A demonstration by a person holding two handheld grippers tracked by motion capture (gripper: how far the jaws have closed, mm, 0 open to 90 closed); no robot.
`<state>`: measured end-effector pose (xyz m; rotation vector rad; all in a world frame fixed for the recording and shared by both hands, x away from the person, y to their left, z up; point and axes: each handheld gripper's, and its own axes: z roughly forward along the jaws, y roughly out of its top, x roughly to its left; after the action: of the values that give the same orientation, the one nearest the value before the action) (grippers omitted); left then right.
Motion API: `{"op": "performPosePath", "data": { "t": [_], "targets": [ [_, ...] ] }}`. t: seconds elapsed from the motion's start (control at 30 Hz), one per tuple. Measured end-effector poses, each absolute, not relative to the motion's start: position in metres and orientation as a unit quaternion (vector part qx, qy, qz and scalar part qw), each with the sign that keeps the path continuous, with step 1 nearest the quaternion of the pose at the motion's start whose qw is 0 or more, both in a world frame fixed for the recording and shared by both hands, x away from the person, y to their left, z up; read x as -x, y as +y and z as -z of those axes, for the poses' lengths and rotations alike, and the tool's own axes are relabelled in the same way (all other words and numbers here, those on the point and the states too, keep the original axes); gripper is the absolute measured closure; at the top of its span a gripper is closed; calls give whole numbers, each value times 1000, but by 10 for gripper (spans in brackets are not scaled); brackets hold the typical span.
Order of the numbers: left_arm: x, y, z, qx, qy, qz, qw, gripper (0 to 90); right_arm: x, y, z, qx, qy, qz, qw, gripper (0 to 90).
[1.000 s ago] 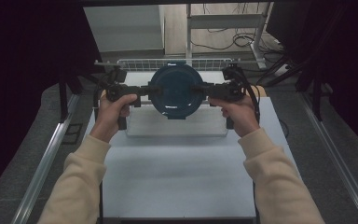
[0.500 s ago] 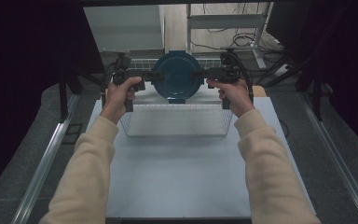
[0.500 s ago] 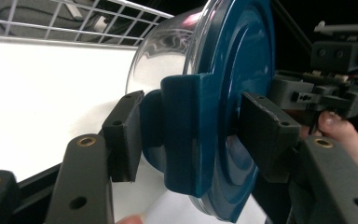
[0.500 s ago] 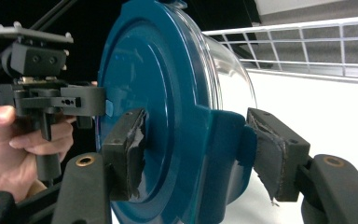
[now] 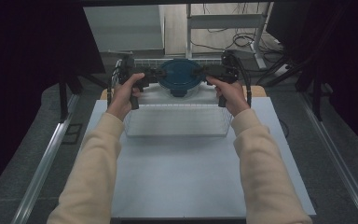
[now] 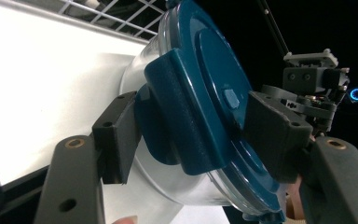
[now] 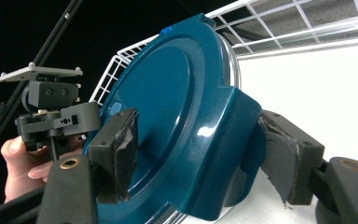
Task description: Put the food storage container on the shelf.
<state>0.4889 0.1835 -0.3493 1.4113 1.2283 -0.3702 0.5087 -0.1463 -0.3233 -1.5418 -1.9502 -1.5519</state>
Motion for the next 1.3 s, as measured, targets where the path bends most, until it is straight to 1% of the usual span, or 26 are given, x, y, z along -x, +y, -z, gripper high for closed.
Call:
{"op": "performPosePath", "data": {
  "t": [0.03, 0.1, 0.13, 0.17, 0.23, 0.3, 0.37, 0.4, 0.47, 0.53, 0.6, 0.7, 0.77, 0.87, 1.0, 1.13, 1.2, 1.3],
  "targets": [
    [-488, 182, 349, -605, 525, 155, 578, 366, -508, -146, 323, 523, -662, 527, 103, 308],
    [-486, 181, 348, -611, 524, 145, 576, 350, -505, -142, 322, 521, -669, 524, 81, 257],
    [-483, 180, 345, -614, 528, 122, 574, 333, -502, -140, 320, 522, -674, 519, 62, 208],
    [-481, 180, 343, -619, 531, 102, 570, 297, -497, -137, 317, 523, -680, 512, 37, 163],
    [-473, 181, 337, -625, 534, 61, 567, 236, -488, -135, 313, 521, -687, 507, 1, 111],
    [-460, 184, 331, -629, 525, 34, 572, 216, -477, -136, 306, 516, -695, 500, -31, 74],
    [-444, 185, 327, -650, 507, 2, 566, 209, -465, -141, 301, 504, -701, 501, -62, 72],
    [-435, 186, 327, -659, 499, -10, 563, 209, -458, -145, 300, 496, -703, 506, -70, 72],
    [-415, 188, 329, -672, 484, -25, 560, 206, -443, -155, 300, 477, -703, 523, -75, 76],
    [-394, 192, 335, -678, 473, -27, 562, 202, -426, -165, 302, 455, -709, 533, -78, 84],
    [-373, 195, 345, -689, 463, -39, 556, 201, -405, -173, 310, 434, -721, 532, -94, 89],
    [-343, 197, 363, -704, 456, -69, 540, 201, -374, -183, 325, 409, -727, 540, -106, 103],
    [-325, 197, 377, -711, 448, -70, 537, 203, -354, -190, 336, 395, -731, 545, -108, 110],
    [-308, 197, 397, -721, 445, -62, 528, 203, -328, -200, 353, 376, -738, 549, -114, 131],
    [-285, 199, 425, -736, 443, -69, 507, 204, -296, -213, 374, 362, -751, 535, -139, 154],
    [-269, 200, 453, -750, 448, -71, 482, 205, -279, -217, 399, 360, -770, 503, -153, 168],
    [-263, 198, 465, -761, 445, -67, 467, 203, -274, -217, 417, 363, -781, 487, -145, 174],
    [-257, 197, 476, -763, 448, -55, 462, 202, -272, -216, 439, 372, -792, 468, -127, 178]
  ]
}}
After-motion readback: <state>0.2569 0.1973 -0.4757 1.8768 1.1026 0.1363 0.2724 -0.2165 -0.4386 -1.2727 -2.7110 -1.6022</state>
